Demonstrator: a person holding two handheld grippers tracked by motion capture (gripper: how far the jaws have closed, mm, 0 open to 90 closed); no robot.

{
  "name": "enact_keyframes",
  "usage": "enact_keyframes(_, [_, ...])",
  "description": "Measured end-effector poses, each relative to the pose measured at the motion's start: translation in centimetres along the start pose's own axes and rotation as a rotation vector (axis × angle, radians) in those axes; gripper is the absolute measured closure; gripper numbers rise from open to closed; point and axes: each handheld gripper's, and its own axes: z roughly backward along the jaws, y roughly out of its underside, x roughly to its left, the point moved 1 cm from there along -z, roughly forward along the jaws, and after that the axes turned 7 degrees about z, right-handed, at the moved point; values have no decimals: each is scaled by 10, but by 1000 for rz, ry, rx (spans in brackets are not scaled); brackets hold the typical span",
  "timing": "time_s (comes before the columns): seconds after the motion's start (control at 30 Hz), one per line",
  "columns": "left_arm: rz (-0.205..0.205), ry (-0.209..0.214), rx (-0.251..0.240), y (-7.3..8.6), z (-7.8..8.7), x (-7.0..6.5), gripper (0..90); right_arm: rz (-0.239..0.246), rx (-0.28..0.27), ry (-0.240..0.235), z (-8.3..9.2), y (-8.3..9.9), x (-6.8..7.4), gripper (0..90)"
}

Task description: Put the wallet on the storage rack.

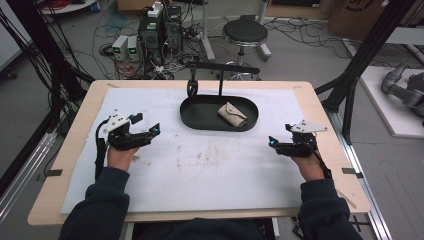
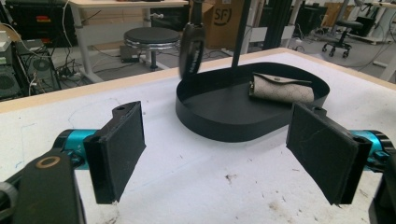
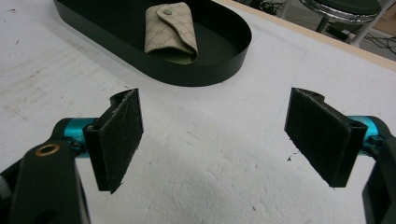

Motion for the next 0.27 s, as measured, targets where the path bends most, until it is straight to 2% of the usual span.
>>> enact_keyframes(0.27, [-1, -6, 2, 0, 0, 1, 192, -1, -1, 0, -1, 1, -1, 199])
